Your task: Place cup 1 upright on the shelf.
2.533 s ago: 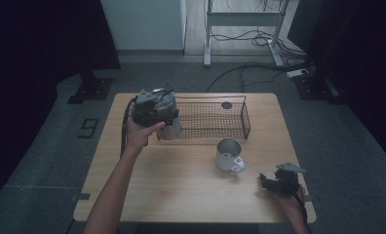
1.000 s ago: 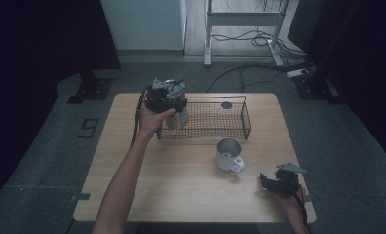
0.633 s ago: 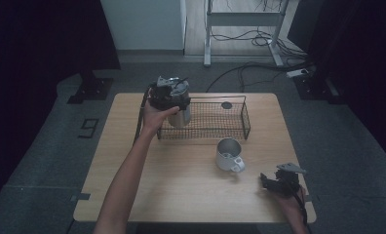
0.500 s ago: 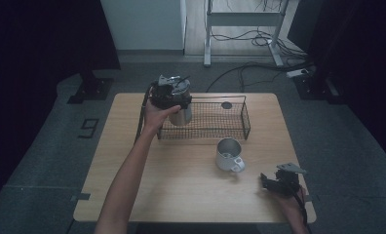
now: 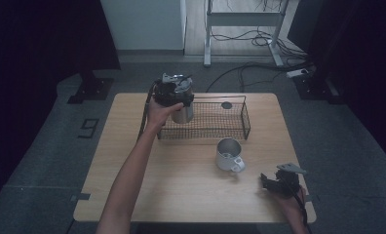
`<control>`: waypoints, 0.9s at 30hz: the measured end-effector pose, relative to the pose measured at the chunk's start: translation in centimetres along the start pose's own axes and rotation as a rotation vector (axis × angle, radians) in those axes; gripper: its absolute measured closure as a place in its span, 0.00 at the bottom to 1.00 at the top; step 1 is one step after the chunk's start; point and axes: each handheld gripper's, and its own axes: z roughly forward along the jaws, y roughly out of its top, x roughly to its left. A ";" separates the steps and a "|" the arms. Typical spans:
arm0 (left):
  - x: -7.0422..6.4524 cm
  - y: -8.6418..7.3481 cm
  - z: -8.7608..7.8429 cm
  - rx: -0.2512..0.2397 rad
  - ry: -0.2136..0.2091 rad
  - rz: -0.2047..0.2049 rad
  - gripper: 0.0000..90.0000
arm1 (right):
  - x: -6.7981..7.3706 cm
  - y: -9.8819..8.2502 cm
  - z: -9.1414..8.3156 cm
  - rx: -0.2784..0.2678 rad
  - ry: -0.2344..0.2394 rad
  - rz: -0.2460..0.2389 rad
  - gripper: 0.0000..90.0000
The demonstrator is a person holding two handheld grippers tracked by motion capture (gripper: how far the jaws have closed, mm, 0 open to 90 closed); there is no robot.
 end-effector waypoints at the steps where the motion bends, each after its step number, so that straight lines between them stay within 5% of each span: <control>1: 0.1 -0.1 0.1 0.001 0.001 -0.001 0.05 | 0.0 0.0 0.0 0.000 0.000 0.000 0.19; 27: 0.8 -2.6 3.3 0.069 0.028 -0.015 0.05 | 0.0 0.0 0.0 0.000 0.002 0.000 0.19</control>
